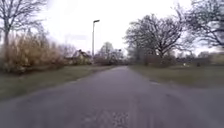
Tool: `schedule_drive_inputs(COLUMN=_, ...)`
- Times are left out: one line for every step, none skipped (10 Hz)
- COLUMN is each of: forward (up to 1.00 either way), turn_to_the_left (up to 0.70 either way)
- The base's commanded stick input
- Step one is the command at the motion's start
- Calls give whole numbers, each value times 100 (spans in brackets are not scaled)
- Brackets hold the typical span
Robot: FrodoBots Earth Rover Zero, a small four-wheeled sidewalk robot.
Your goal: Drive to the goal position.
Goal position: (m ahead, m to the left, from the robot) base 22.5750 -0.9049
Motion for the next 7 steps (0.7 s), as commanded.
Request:
schedule_drive_inputs(forward=100, turn_to_the_left=0)
schedule_drive_inputs(forward=100, turn_to_the_left=0)
schedule_drive_inputs(forward=100, turn_to_the_left=0)
schedule_drive_inputs(forward=100, turn_to_the_left=0)
schedule_drive_inputs(forward=100, turn_to_the_left=0)
schedule_drive_inputs(forward=100, turn_to_the_left=0)
schedule_drive_inputs(forward=100, turn_to_the_left=0)
